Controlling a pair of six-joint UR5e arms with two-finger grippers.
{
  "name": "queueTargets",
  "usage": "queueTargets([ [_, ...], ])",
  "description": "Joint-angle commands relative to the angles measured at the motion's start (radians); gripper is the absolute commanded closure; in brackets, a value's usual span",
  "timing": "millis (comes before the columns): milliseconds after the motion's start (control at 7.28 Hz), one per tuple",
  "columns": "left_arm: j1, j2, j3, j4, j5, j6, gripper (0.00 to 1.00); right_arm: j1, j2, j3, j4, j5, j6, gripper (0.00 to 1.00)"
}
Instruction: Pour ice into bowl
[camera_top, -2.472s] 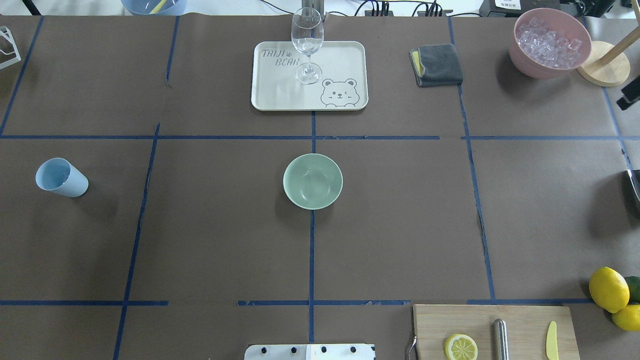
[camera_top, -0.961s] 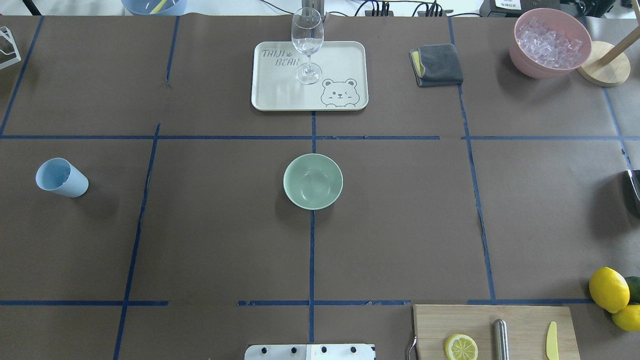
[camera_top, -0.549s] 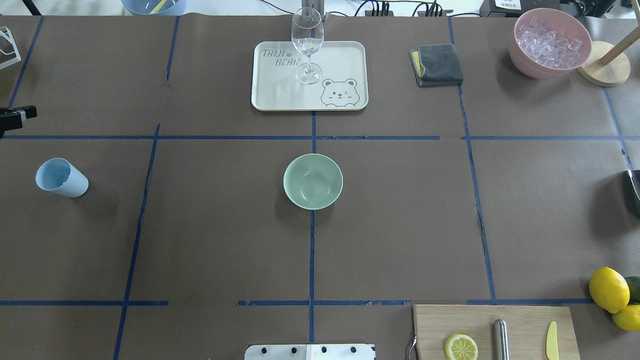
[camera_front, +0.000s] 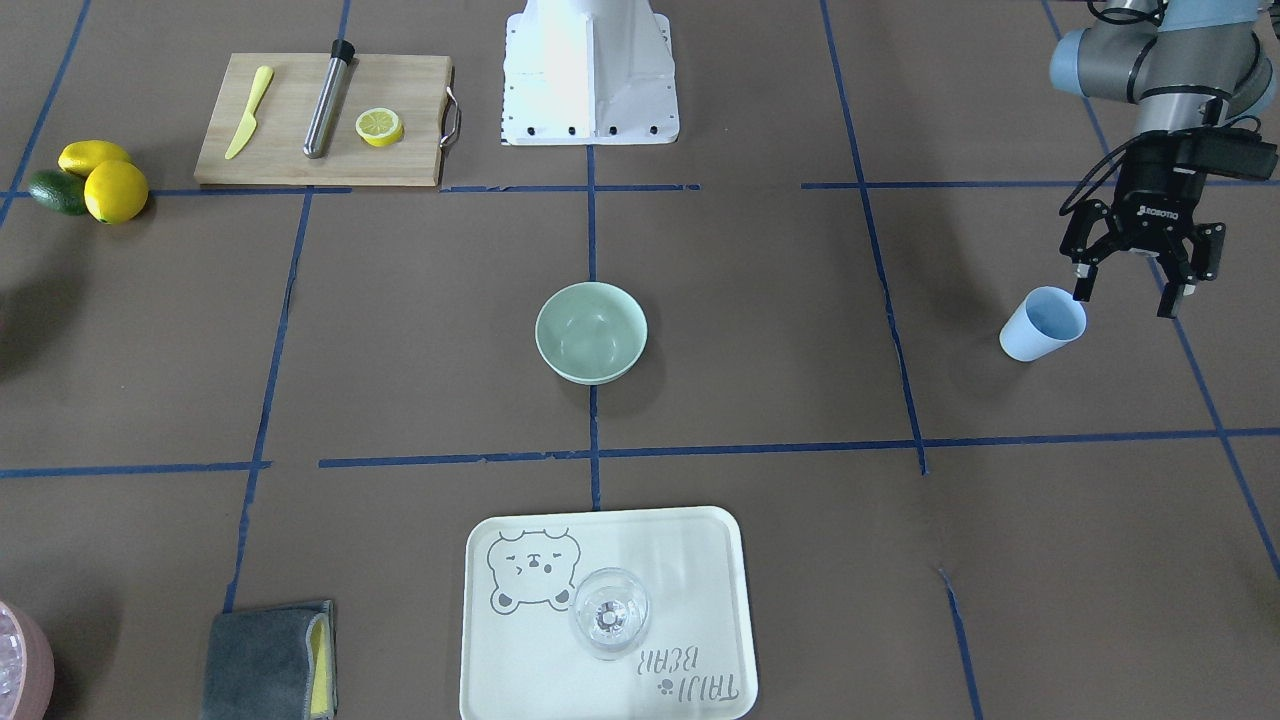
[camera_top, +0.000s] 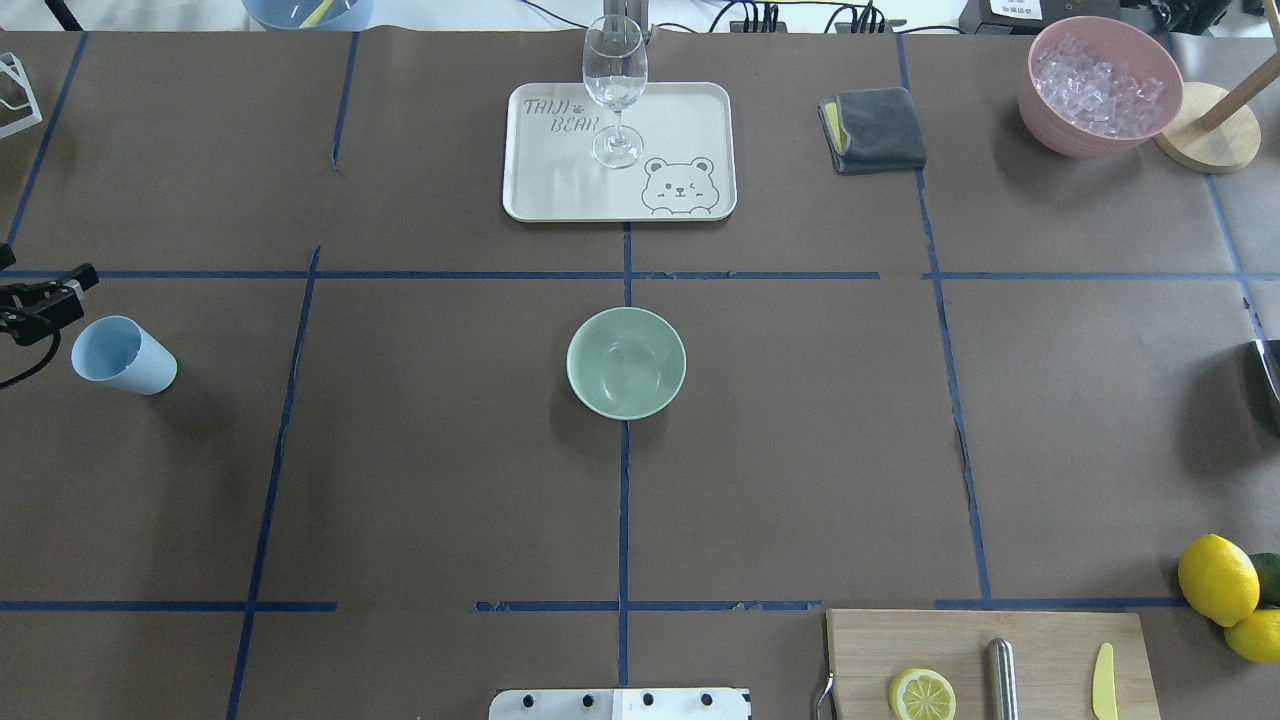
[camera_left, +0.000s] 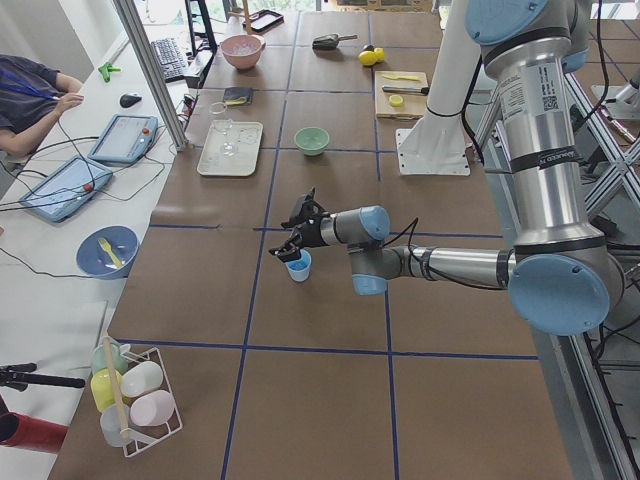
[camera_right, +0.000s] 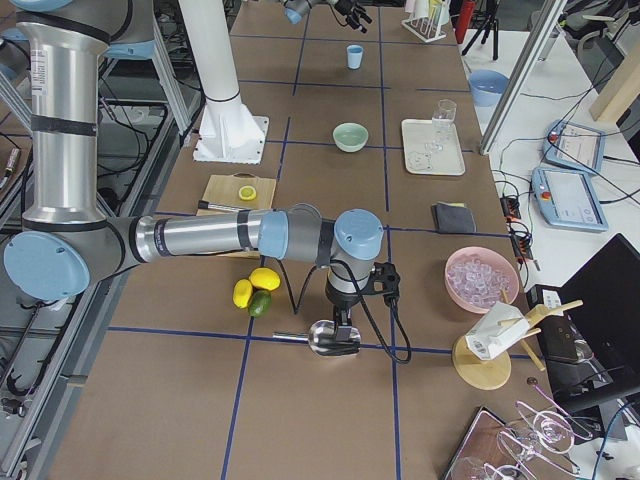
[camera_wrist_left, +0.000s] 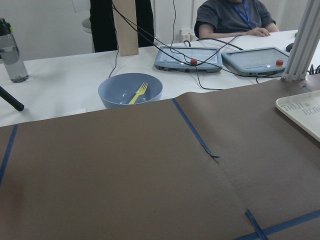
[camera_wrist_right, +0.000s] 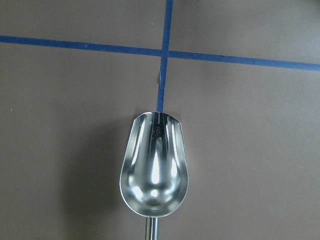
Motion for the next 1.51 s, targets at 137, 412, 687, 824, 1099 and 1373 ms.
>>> queueTargets([
  [137, 0.232, 0.005, 0.073, -0.009, 0.376, -0.139, 0.0, 0.0, 0.002, -0.003, 0.0, 0.0, 0.0, 0.0],
  [412, 0.297, -0.005, 0.119, -0.011, 0.478, -0.193, 0.0, 0.0, 0.002, -0.003, 0.0, 0.0, 0.0, 0.0],
  [687, 0.334, -0.026, 0.153, -0.011, 0.518, -0.24, 0.0, 0.0, 0.002, -0.005, 0.0, 0.0, -0.001, 0.0],
  [824, 0.349, -0.044, 0.177, -0.012, 0.542, -0.242, 0.0, 0.0, 0.002, -0.005, 0.001, 0.0, -0.001, 0.0],
  [1099, 0.363, -0.06, 0.234, -0.02, 0.561, -0.265, 0.0, 0.0, 0.002, -0.006, 0.0, 0.0, -0.001, 0.0],
  [1373, 0.38, -0.089, 0.286, -0.02, 0.593, -0.28, 0.0, 0.0, 0.002, -0.009, 0.002, 0.0, -0.001, 0.0],
])
